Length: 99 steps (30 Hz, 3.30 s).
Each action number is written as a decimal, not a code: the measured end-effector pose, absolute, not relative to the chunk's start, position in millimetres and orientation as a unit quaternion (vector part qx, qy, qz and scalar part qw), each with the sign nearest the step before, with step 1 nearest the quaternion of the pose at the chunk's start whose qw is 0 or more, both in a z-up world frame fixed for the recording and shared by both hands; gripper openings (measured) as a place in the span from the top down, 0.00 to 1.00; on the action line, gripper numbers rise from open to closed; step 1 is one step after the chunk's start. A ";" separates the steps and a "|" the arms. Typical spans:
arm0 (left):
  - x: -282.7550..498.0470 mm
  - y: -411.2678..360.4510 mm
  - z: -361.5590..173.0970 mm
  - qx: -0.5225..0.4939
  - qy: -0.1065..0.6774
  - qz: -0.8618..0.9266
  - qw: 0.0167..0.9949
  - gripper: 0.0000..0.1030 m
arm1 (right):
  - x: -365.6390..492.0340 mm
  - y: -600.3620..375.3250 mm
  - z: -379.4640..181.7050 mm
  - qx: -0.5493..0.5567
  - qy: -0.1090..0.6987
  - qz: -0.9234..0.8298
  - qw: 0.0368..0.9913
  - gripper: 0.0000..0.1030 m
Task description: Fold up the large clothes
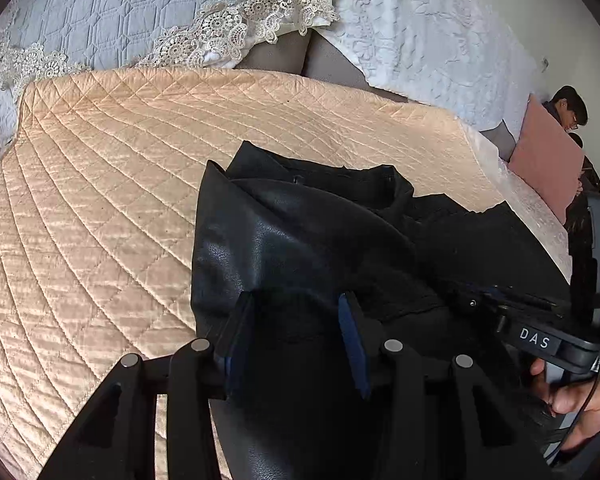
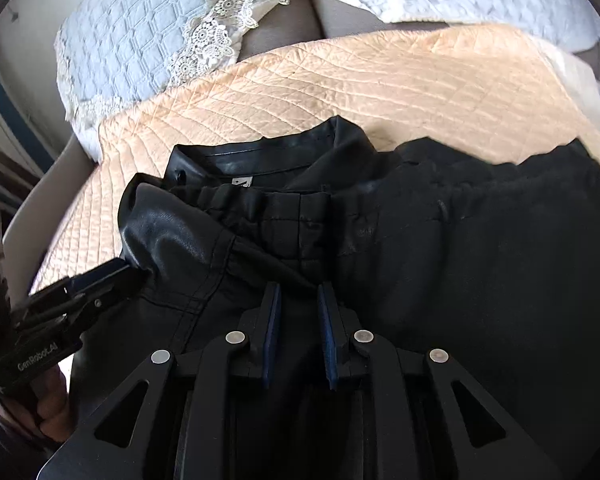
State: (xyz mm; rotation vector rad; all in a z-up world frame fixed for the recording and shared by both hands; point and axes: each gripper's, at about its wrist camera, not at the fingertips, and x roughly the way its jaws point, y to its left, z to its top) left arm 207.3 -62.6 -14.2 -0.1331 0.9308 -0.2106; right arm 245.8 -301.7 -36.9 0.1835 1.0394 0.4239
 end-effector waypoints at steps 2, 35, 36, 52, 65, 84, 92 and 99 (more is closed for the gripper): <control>201.4 -61.3 -7.3 -0.060 0.447 -0.099 0.887 0.58 | 232.2 -309.5 -17.8 0.090 0.477 0.204 0.850 0.82; 73.6 -55.2 6.6 -0.067 0.461 -0.075 0.882 0.53 | 118.3 -309.7 -7.3 0.057 0.471 0.263 0.840 0.79; 73.9 -55.3 7.5 -0.067 0.463 -0.074 0.881 0.53 | 118.2 -309.5 -5.6 0.054 0.469 0.263 0.841 0.79; 79.0 -63.5 16.3 -0.051 0.456 -0.074 0.885 0.54 | 131.5 -299.9 11.9 0.071 0.446 0.282 0.846 0.76; 88.1 -57.0 19.2 -0.052 0.448 -0.066 0.890 0.54 | 146.9 -301.3 -5.3 0.051 0.470 0.260 0.842 0.75; 132.5 -56.8 10.6 -0.082 0.451 -0.079 0.885 0.54 | 195.6 -295.0 -4.3 0.067 0.464 0.254 0.846 0.75; 149.1 -60.7 1.7 -0.055 0.455 -0.073 0.886 0.53 | 222.6 -291.8 -28.7 0.067 0.490 0.233 0.838 0.75; 119.5 -61.3 18.1 -0.026 0.452 -0.062 0.890 0.54 | 166.7 -307.6 2.4 0.071 0.465 0.252 0.846 0.75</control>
